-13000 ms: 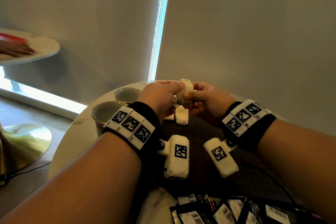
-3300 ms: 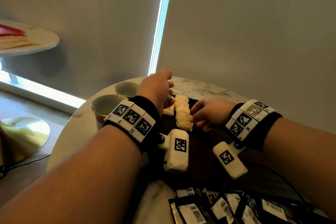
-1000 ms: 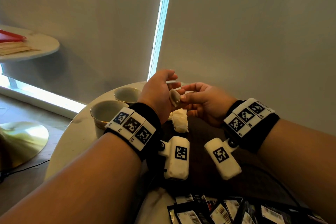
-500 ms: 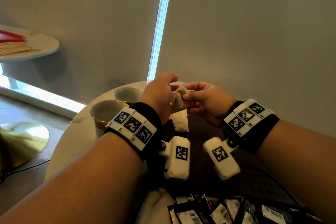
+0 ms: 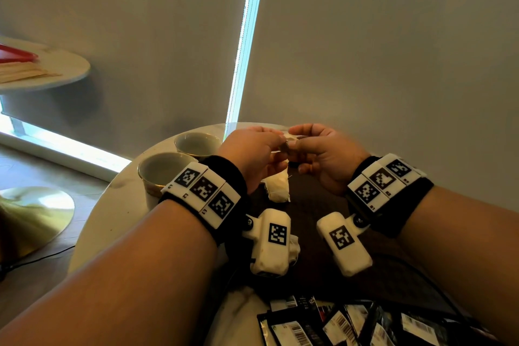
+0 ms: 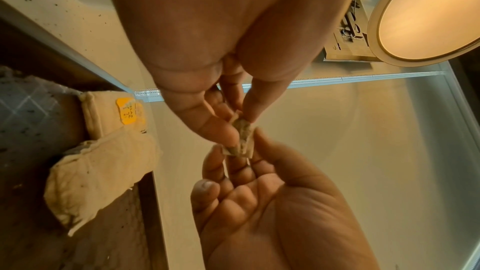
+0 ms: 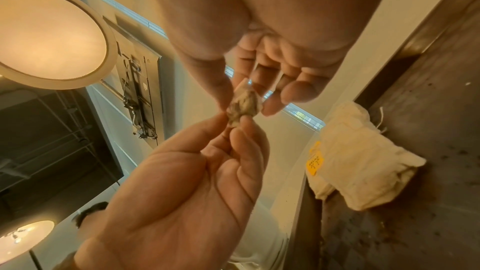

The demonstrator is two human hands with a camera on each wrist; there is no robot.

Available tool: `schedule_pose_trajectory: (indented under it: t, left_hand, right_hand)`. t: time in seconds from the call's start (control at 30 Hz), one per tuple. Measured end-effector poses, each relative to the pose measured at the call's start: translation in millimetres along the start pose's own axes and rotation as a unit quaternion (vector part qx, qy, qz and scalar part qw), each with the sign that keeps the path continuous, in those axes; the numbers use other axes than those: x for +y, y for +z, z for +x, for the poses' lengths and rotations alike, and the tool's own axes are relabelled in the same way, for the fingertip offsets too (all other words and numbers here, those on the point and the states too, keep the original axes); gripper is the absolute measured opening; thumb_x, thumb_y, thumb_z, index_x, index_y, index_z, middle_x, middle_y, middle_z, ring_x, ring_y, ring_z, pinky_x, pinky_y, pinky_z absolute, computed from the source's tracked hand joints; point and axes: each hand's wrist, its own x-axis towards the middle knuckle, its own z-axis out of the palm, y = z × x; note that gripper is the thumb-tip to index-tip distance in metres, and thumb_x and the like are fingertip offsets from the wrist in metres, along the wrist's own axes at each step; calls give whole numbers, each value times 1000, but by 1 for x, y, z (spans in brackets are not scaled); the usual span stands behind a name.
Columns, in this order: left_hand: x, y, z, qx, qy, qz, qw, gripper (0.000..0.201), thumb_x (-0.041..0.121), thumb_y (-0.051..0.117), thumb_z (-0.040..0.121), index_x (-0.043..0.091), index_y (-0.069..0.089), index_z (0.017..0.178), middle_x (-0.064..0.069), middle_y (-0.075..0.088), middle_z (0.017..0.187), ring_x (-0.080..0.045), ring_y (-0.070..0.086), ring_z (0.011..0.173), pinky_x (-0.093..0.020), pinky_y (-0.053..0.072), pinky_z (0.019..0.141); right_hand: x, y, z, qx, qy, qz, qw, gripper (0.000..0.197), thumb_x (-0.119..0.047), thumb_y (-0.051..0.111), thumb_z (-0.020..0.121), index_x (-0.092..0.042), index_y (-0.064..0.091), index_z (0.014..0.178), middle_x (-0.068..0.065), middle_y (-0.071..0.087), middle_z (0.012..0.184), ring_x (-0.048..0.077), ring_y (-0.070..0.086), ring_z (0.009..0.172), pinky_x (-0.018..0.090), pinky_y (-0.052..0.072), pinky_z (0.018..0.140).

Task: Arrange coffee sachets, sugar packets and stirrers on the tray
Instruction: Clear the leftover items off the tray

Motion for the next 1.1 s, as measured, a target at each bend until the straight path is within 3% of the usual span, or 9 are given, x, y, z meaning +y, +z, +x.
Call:
schedule_pose_trajectory:
  t: [0.13, 0.23, 0.4, 0.47, 0.57, 0.7, 0.87, 1.1]
  left_hand:
    - [2, -1, 1, 7, -6, 34, 999, 11, 13, 61, 100, 14, 64, 110, -11, 67, 111, -20, 66, 95, -29, 53, 66]
    - [2, -1, -1, -4, -12, 35, 999, 23, 16, 63, 99, 11, 61, 121, -13, 70, 114, -21, 69, 93, -30, 53, 65]
    - [2, -2, -1, 3, 1, 60, 998, 9, 10, 62, 99, 14, 63, 107, -13, 71, 112, -22, 70, 94, -30, 54, 66]
    - [5, -2, -1, 12, 4, 56, 998, 10, 16, 61, 99, 17, 63, 109, -8, 70, 109, -21, 68, 97, -32, 52, 70]
    - [14, -6, -1, 40, 4, 10, 999, 22, 28, 63, 96, 19, 62, 115, -1, 66, 100, -16, 62, 92, -32, 46, 64]
    - [23, -12, -2, 46, 21, -50, 997, 18, 32, 58, 91, 20, 65, 102, 2, 62, 89, -14, 58, 78, -26, 45, 52]
    - [21, -11, -4, 51, 24, -71, 996, 19, 32, 55, 94, 18, 64, 103, 2, 61, 85, -13, 55, 70, -24, 43, 53]
    - [20, -12, -2, 51, 24, -85, 995, 18, 29, 55, 94, 17, 64, 103, 1, 61, 83, -13, 55, 67, -22, 43, 49]
  right_hand:
    - [0, -3, 2, 34, -16, -20, 999, 20, 0, 64, 91, -16, 66, 102, 12, 71, 107, 27, 70, 92, 32, 52, 66]
    - [0, -5, 3, 40, -25, -24, 999, 23, 4, 65, 89, -17, 65, 101, 9, 71, 100, 25, 69, 86, 31, 53, 62]
    - [0, -2, 5, 36, -33, -23, 999, 23, 6, 66, 87, -16, 64, 96, 9, 71, 95, 24, 67, 79, 30, 51, 58]
    - [1, -3, 7, 44, -30, -29, 998, 23, 7, 66, 87, -15, 62, 94, 9, 68, 92, 23, 65, 76, 29, 51, 55]
    - [2, -8, 8, 44, -5, -63, 997, 22, 7, 66, 87, -14, 62, 95, 11, 67, 96, 28, 65, 82, 31, 52, 58]
    - [3, -9, 8, -8, 59, -144, 988, 25, 11, 65, 84, -12, 66, 92, 12, 64, 96, 23, 63, 72, 30, 52, 55]
    - [6, 0, 9, -80, 146, -225, 960, 26, 12, 67, 83, -11, 67, 96, 10, 63, 91, 22, 65, 72, 32, 56, 60]
    - [11, 4, 15, -59, 146, -304, 940, 18, 1, 72, 85, -11, 66, 96, 11, 69, 94, 23, 68, 78, 35, 60, 71]
